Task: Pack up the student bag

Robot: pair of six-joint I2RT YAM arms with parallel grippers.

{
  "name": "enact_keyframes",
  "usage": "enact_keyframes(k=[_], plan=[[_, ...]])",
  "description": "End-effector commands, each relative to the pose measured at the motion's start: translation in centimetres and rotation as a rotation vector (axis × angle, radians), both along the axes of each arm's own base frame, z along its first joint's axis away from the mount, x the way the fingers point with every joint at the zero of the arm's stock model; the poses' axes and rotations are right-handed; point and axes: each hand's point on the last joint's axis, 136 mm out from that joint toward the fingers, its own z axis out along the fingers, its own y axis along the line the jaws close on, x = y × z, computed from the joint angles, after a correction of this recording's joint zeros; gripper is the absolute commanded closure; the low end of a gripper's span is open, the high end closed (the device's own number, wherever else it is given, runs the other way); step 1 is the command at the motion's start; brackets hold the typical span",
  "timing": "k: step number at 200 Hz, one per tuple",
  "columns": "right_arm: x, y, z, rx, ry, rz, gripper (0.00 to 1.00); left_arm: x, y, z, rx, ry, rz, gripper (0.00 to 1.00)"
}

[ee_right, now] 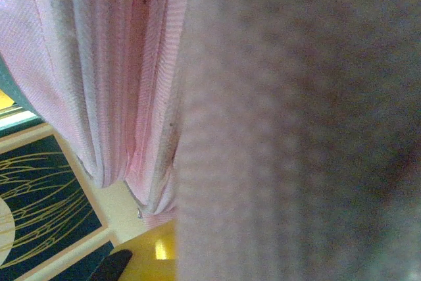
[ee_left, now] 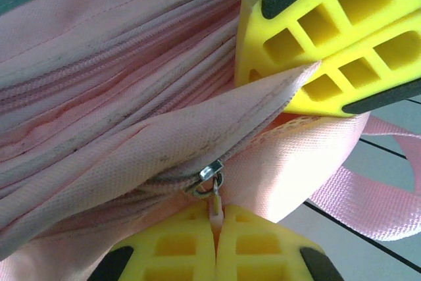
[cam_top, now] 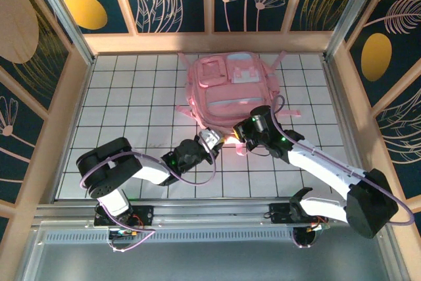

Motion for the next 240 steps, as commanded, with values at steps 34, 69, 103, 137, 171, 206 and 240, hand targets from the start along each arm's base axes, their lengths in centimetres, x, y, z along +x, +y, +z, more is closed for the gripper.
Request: enact_keyframes(k=[34,69,103,137,171,206,240], plan=[[0.3,-0.5,2.2,-0.005,-0.107,0.019,1.0,0.2,2.6,0.2,-0.029,0.073,0.063,1.0],[0.7,-1.7,2.2,-0.04,-0.121,-0.007,1.0,1.1,3.2,-1.0,-0.021,0.22,0.114,1.0],[1.1,-3.0,2.2,-0.06,-0.127,-0.039,1.0,0.1,1.9,-3.9,0.047,0.437,0.055,1.0],[1.4,-3.6,2.3,-0.066,-0.131,-0.054,1.0,-0.7,2.0,-6.3,0.117,0.611,0.073,1.0],[1.5,-4.2,2.1,-0.077,-0.131,-0.07,1.0,-1.0,2.8,-7.1,0.109,0.706,0.121,1.0],[1.7,-5.0,1.9,-0.086,-0.133,-0.089,1.0,-1.0,4.0,-6.2,0.081,0.71,0.164,1.0],[1.6,-5.0,1.9,-0.088,-0.136,-0.083,1.0,-0.3,5.4,-4.9,0.063,0.688,0.216,1.0]])
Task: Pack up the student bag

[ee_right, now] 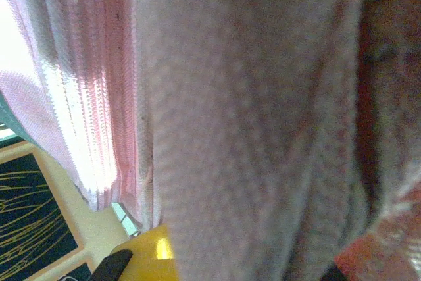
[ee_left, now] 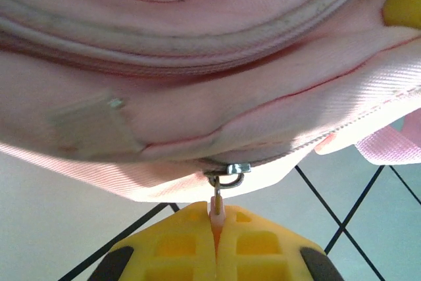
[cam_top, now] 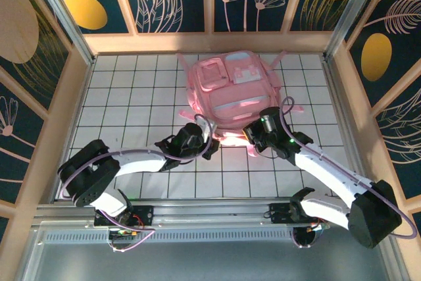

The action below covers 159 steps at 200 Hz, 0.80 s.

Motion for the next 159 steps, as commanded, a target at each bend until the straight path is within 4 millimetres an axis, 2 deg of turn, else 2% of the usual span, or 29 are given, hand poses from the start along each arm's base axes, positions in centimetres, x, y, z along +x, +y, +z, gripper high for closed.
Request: enact_keyframes(k=[1,63,68,111,133,159], plan=[[1.6,-1.1,2.7,0.004,-0.123,-0.047,1.0,0.2,3.8,-2.4,0.111,0.074,0.113,1.0],[1.1,-1.4,2.5,-0.002,-0.124,-0.048,1.0,1.1,6.2,-2.7,0.127,0.085,0.191,1.0],[1.6,-2.2,2.5,-0.005,-0.125,-0.074,1.0,1.1,6.2,-2.7,0.129,0.086,0.195,1.0],[1.6,-3.1,2.1,-0.049,-0.124,-0.062,1.0,2.0,7.6,-3.0,0.136,0.1,0.244,1.0],[1.5,-3.3,1.7,-0.064,-0.12,-0.045,1.0,2.6,7.9,-2.5,0.119,0.087,0.258,1.0],[1.3,-3.6,1.0,-0.1,-0.11,-0.022,1.0,3.7,7.9,-3.5,0.143,0.084,0.269,1.0]])
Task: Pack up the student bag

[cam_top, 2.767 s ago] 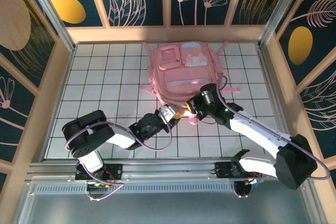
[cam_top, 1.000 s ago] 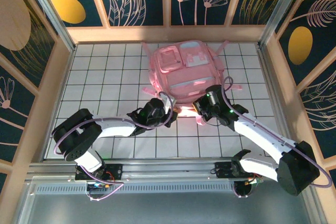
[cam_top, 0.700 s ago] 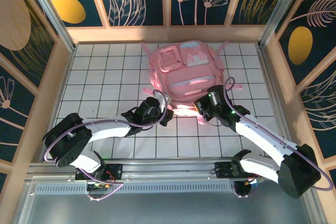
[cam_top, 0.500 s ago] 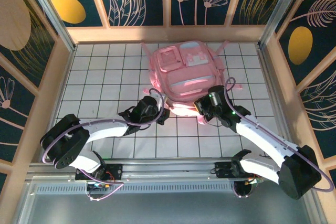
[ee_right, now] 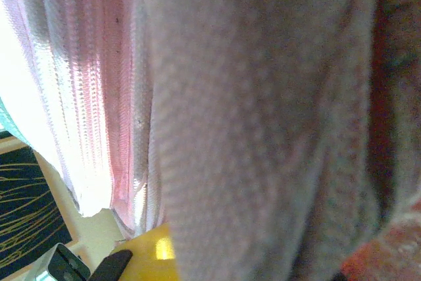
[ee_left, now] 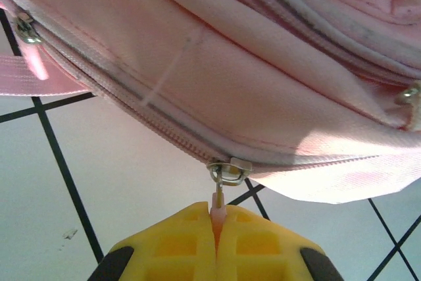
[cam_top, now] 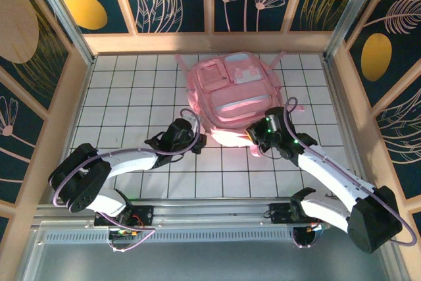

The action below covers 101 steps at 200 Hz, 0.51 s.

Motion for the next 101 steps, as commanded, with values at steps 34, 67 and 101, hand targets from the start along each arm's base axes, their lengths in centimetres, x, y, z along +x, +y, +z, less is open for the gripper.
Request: enact_keyframes(k=[34,67,101], plan=[[0.9,-3.8,-0.1,-0.158,-0.071,-0.055,1.0,2.0,1.2,-2.9,0.062,0.053,0.066,1.0],[0.2,-5.0,-0.8,-0.202,-0.039,-0.068,0.64,1.8,-0.9,-1.4,-0.008,0.051,-0.011,1.0],[-0.8,-3.8,0.5,-0.13,-0.022,-0.035,0.55,1.2,-2.4,0.2,0.005,0.006,-0.075,1.0]])
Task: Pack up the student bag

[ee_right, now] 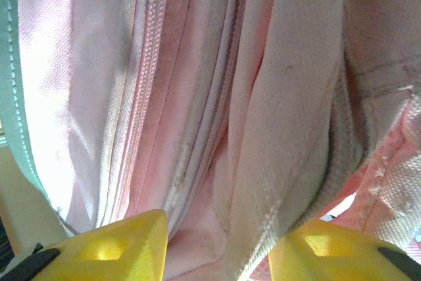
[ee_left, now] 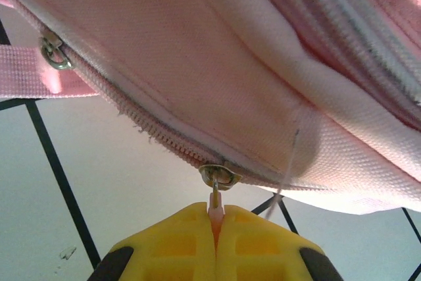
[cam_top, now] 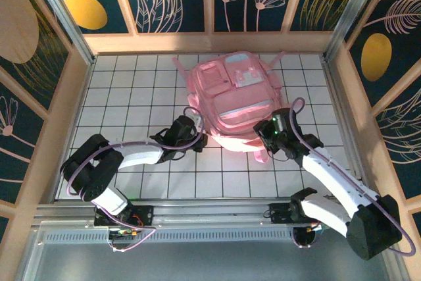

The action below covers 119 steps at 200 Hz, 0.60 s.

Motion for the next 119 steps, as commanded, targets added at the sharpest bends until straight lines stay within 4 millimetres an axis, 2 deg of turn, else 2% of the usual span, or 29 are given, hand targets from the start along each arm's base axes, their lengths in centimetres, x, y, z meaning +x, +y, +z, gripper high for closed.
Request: enact_keyframes(k=[1,21,58,84,105,119], plan=[[-0.6,0.0,1.2,0.013,-0.007,-0.001,0.55,0.3,-1.7,2.3,-0.019,-0.059,-0.054,1.0],[-1.8,1.9,1.8,0.098,0.0,0.027,0.52,-0.2,-2.7,3.1,-0.02,-0.075,-0.083,1.0],[-3.4,5.2,1.1,0.16,0.055,0.073,0.44,-1.1,-4.5,3.6,-0.035,-0.086,-0.123,1.0],[-3.0,6.6,0.3,0.209,0.08,0.066,0.43,-1.3,-5.7,4.1,-0.063,-0.088,-0.139,1.0],[-2.1,7.0,0.0,0.227,0.075,0.031,0.43,-1.7,-6.6,4.5,-0.075,-0.088,-0.155,1.0],[-1.3,7.2,0.2,0.237,0.049,0.014,0.46,-1.9,-6.8,4.6,-0.078,-0.086,-0.16,1.0]])
